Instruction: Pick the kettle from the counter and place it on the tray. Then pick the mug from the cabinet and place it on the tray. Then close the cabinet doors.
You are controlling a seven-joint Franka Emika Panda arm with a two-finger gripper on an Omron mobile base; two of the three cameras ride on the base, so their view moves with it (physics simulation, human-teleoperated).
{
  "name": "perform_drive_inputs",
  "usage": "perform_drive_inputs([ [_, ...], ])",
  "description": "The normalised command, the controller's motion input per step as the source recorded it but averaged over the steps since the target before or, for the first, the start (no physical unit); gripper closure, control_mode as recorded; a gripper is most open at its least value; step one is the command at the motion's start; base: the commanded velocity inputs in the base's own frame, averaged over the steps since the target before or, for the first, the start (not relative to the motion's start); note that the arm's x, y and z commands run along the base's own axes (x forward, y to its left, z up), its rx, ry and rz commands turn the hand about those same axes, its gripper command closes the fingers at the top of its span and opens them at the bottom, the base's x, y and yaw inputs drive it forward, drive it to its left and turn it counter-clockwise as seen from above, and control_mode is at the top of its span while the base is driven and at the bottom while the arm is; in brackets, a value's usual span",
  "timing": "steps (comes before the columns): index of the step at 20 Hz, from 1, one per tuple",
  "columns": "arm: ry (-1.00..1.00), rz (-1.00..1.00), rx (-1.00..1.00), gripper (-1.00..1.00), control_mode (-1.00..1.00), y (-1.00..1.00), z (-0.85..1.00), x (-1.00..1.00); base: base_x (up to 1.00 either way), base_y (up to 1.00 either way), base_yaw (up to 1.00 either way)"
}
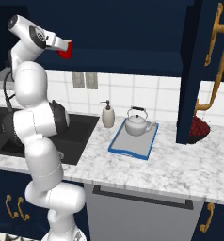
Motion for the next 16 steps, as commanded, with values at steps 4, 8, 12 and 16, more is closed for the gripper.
perform_drive_inputs([
  [4,0.00,-0.08,0.00,1.00,-1.00,0.00,-0.03,0.01,0.00,0.00,0.00],
  [8,0.00,-0.03,0.00,1.00,-1.00,0.00,-0.13,0.13,0.00,0.00,0.00],
  [12,-0.02,0.00,0.00,1.00,-1.00,-0.07,-0.07,0.03,0.00,0.00,0.00],
  [16,-0.03,0.08,0.05,1.00,-1.00,-0.24,0.01,-0.54,0.00,0.00,0.00],
])
